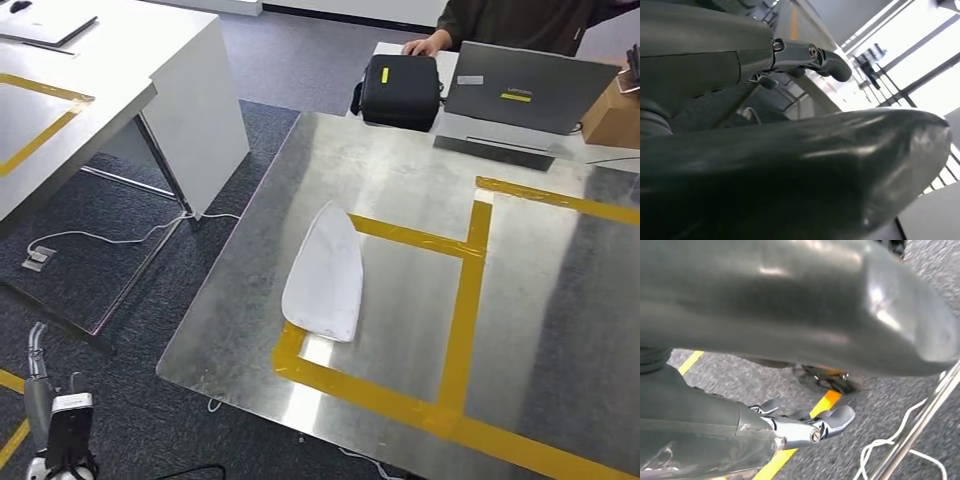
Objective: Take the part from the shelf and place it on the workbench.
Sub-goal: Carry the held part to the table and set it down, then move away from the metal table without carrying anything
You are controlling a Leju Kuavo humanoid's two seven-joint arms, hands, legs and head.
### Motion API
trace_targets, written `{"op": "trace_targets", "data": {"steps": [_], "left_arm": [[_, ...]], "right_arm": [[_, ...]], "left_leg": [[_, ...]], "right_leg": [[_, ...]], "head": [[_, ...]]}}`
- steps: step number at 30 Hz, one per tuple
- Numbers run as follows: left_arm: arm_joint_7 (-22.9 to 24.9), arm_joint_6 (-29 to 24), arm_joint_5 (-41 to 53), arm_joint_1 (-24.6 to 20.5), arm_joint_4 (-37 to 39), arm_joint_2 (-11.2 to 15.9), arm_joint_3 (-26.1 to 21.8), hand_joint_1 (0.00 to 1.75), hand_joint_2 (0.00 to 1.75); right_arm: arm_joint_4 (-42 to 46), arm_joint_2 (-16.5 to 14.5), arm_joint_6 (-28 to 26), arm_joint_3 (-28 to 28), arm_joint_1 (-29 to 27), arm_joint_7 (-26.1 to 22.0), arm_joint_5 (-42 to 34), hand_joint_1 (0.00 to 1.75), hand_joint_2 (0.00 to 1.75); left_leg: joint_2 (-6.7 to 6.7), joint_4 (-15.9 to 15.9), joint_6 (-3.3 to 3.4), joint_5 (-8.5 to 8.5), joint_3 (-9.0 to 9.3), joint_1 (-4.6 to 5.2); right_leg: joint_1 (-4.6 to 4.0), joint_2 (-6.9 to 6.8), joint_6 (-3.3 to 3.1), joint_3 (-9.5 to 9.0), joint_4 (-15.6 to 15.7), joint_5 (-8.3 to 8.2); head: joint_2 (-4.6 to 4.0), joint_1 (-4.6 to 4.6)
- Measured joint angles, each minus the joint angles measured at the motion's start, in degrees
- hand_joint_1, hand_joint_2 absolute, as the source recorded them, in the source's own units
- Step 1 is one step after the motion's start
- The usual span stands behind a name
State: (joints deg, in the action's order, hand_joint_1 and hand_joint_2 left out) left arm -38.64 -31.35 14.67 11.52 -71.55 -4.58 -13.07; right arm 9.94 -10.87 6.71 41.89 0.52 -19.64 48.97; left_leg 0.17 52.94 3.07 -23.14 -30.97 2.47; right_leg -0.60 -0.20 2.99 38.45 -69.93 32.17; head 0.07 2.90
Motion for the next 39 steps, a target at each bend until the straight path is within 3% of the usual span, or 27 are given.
{"op": "trace_targets", "data": {"steps": [1,2,3,4,6,7,8,9,11,12,14,16,17,19,21,23,24,26,28,30,31,32,33,35,36,38,39], "left_arm": [[0.0,0.37,-0.56,-0.2,1.49,-0.19,-1.0,0.0,0.0],[0.0,0.98,-1.35,-0.56,3.43,-0.28,-2.04,0.0,0.0],[0.0,1.8,-2.37,-1.13,5.76,-0.32,-3.13,0.0,0.0],[0.0,2.9,-3.6,-2.01,9.05,-0.32,-4.74,0.0,0.0],[0.0,5.11,-5.65,-3.6,15.9,-0.05,-8.78,0.0,0.0],[0.0,5.94,-6.21,-4.38,19.64,0.23,-11.14,0.0,0.0],[0.01,6.27,-6.4,-5.13,23.16,0.59,-13.42,0.0,0.0],[0.19,6.09,-6.37,-5.98,27.13,1.03,-15.84,0.0,0.0],[1.98,4.2,-5.5,-7.65,35.34,1.71,-20.34,0.0,0.0],[3.69,2.84,-4.8,-8.17,38.79,1.95,-22.12,0.0,0.0],[6.85,0.72,-3.41,-9.05,44.23,1.92,-24.37,0.0,0.0],[8.03,-0.02,-2.83,-10.05,48.22,1.7,-25.58,0.0,0.0],[8.24,-0.1,-2.73,-10.44,49.72,1.6,-25.99,0.0,0.0],[8.48,-0.2,-2.69,-10.83,51.91,1.55,-26.7,0.0,0.0],[8.58,-0.23,-2.6,-11.17,53.3,1.59,-27.17,0.0,0.0],[8.61,-0.25,-2.4,-11.92,54.11,1.69,-27.45,0.0,0.0],[8.72,-0.3,-2.28,-12.22,54.46,1.8,-27.59,0.0,0.0],[10.38,-0.72,-1.66,-12.27,55.32,2.0,-27.92,0.0,0.0],[14.71,-1.38,-0.24,-12.03,56.19,2.0,-28.1,0.0,0.0],[19.19,-1.68,1.74,-12.15,56.91,1.64,-28.03,0.0,0.0],[20.79,-1.57,2.9,-12.24,57.21,1.38,-27.86,0.0,0.0],[21.92,-1.32,4.11,-12.26,57.51,1.06,-27.59,0.0,0.0],[22.82,-0.95,5.56,-12.21,57.8,0.73,-27.19,0.0,0.0],[23.78,-0.19,8.56,-12.13,58.26,-0.03,-25.98,0.0,0.0],[23.94,0.17,9.94,-12.15,58.42,-0.57,-25.17,0.0,0.0],[24.01,0.95,11.88,-12.26,58.63,-1.52,-23.53,0.0,0.0],[24.1,1.46,12.67,-12.31,58.73,-1.88,-22.76,0.0,0.0]], "right_arm": [[0.0,-0.01,-0.07,0.16,-0.04,0.09,0.03,0.0,0.0],[0.0,0.0,-0.09,0.34,-0.09,0.18,0.04,0.0,0.0],[0.0,0.01,-0.09,0.5,-0.11,0.28,0.04,0.0,0.0],[0.0,0.01,-0.09,0.66,-0.09,0.36,0.04,0.0,0.0],[-0.03,-0.27,-0.07,0.84,0.05,0.57,0.14,0.0,0.0],[-0.05,-0.46,-0.08,0.92,0.05,0.67,0.25,0.0,0.0],[-0.07,-0.66,-0.1,0.98,0.03,0.78,0.42,0.0,0.0],[-0.08,-0.83,-0.11,1.03,-0.04,0.88,0.63,0.0,0.0],[-0.08,-0.98,-0.19,1.11,-0.18,1.21,0.99,0.0,0.0],[-0.08,-1.08,-0.25,1.14,-0.23,1.38,1.11,0.0,0.0],[-0.09,-1.16,-0.4,1.28,-0.38,1.62,1.24,0.0,0.0],[-0.09,-1.14,-0.52,1.44,-0.51,1.67,1.26,0.0,0.0],[-0.09,-1.12,-0.56,1.5,-0.5,1.68,1.26,0.0,0.0],[-0.09,-1.11,-0.57,1.52,-0.32,1.68,1.27,0.0,0.0],[-0.09,-1.13,-0.57,1.54,-0.14,1.68,1.28,0.0,0.0],[-0.08,-1.16,-0.57,1.6,-0.05,1.67,1.28,0.0,0.0],[-0.08,-1.17,-0.57,1.64,0.0,1.67,1.28,0.0,0.0],[-0.08,-1.17,-0.57,1.78,0.11,1.68,1.3,0.0,0.0],[-0.09,-1.17,-0.58,1.92,-0.06,1.67,1.4,0.0,0.0],[-0.09,-1.14,-0.59,2.03,-0.49,1.66,1.69,0.0,0.0],[-0.09,-1.11,-0.59,2.05,-0.65,1.66,1.86,0.0,0.0],[-0.09,-1.08,-0.59,2.06,-0.69,1.66,2.04,0.0,0.0],[-0.08,-1.04,-0.59,2.07,-0.65,1.65,2.2,0.0,0.0],[-0.07,-0.98,-0.64,2.07,-0.53,1.64,2.51,0.0,0.0],[-0.04,-0.88,-0.76,2.07,-0.44,1.65,2.7,0.0,0.0],[-0.01,-0.69,-1.14,2.05,-0.32,1.7,3.18,0.0,0.0],[0.01,-0.6,-1.39,2.05,-0.24,1.75,3.45,0.0,0.0]], "left_leg": [[-0.55,0.18,-0.39,0.32,-0.54,-0.28],[-1.18,0.41,-0.82,0.64,-1.08,-0.61],[-1.82,0.65,-1.25,0.94,-1.57,-0.97],[-2.54,1.08,-1.75,1.24,-2.22,-1.5],[-3.79,2.22,-2.81,1.74,-3.72,-2.27],[-4.36,2.95,-3.27,1.93,-4.46,-2.35],[-4.82,3.5,-3.62,2.14,-5.02,-2.18],[-5.3,3.88,-3.84,2.45,-5.52,-1.95],[-5.3,4.45,-4.17,2.5,-6.42,-1.7],[-4.44,5.35,-4.41,1.38,-7.09,-1.7],[-1.94,10.3,-5.02,-3.57,-9.04,-1.86],[-0.84,17.62,-5.42,-8.26,-10.9,-2.17],[-0.7,20.08,-5.36,-9.07,-11.0,-2.26],[-0.52,19.54,-4.67,-7.58,-8.33,-2.15],[1.15,12.79,-3.31,-6.01,-2.1,-1.47],[3.41,5.31,-2.22,-6.56,3.44,-0.49],[3.86,3.14,-1.97,-6.81,4.65,-0.09],[2.9,1.61,-1.95,-5.72,4.29,0.14],[1.68,1.04,-1.7,-4.16,3.39,-0.02],[0.24,0.98,-1.18,-2.73,2.01,-0.09],[-0.57,1.0,-0.94,-1.99,1.19,0.01],[-1.37,1.02,-0.78,-1.22,0.31,0.17],[-2.16,1.06,-0.68,-0.46,-0.6,0.34],[-3.75,1.13,-0.58,1.0,-2.32,0.59],[-4.52,1.22,-0.61,1.72,-3.08,0.63],[-5.9,1.44,-0.77,2.92,-4.08,0.59],[-6.51,1.53,-0.96,3.43,-4.35,0.49]], "right_leg": [[0.2,0.13,0.38,0.47,-2.72,1.31],[0.49,0.13,0.81,0.02,-3.6,1.53],[0.81,0.15,1.24,-1.29,-2.51,0.79],[1.28,0.44,1.83,-3.8,1.02,-0.7],[1.82,2.73,3.22,-8.29,7.91,-2.03],[2.02,3.86,3.31,-9.36,9.85,-2.24],[2.05,4.57,2.88,-9.29,9.82,-1.82],[2.11,4.36,2.08,-8.79,9.12,-2.08],[2.47,2.97,0.67,-7.57,8.42,-2.23],[2.49,2.3,0.18,-6.95,8.24,-2.57],[2.22,0.9,-0.75,-5.77,8.21,-3.54],[1.81,-1.0,-1.26,-4.4,8.24,-4.55],[1.55,-1.97,-1.48,-3.71,8.24,-5.02],[0.98,-3.57,-1.85,-2.45,8.26,-5.95],[0.5,-4.82,-2.1,-1.59,8.42,-6.88],[0.28,-6.2,-1.92,-1.26,8.82,-7.93],[0.3,-6.98,-1.7,-1.22,9.12,-8.53],[0.52,-7.75,-1.13,-1.04,9.61,-9.53],[0.69,-4.73,-0.56,-0.35,7.92,-7.4],[0.59,-0.91,-0.3,1.04,2.13,-2.11],[0.42,-0.22,-0.34,1.64,-1.35,0.07],[0.21,0.05,-0.5,1.78,-3.87,1.04],[-0.05,0.15,-0.76,1.17,-4.77,0.79],[-0.62,0.78,-1.63,-2.96,-0.73,-2.1],[-0.82,2.23,-2.37,-6.17,3.71,-2.74],[-0.99,4.9,-3.3,-11.23,11.44,-2.57],[-1.05,5.61,-3.63,-12.29,13.49,-2.03]], "head": [[0.0,-0.04],[0.0,0.01],[0.0,-0.01],[0.0,0.03],[0.0,-0.44],[0.0,-0.7],[0.0,-0.84],[0.0,-0.83],[0.0,-0.16],[0.0,0.16],[0.0,0.81],[0.0,1.15],[0.0,1.17],[0.0,1.19],[0.0,1.2],[0.0,1.18],[0.0,1.22],[0.0,1.24],[0.0,1.19],[0.0,0.97],[0.0,0.88],[0.0,0.88],[0.0,0.89],[0.0,0.92],[0.0,0.95],[0.0,1.01],[0.0,1.01]]}}
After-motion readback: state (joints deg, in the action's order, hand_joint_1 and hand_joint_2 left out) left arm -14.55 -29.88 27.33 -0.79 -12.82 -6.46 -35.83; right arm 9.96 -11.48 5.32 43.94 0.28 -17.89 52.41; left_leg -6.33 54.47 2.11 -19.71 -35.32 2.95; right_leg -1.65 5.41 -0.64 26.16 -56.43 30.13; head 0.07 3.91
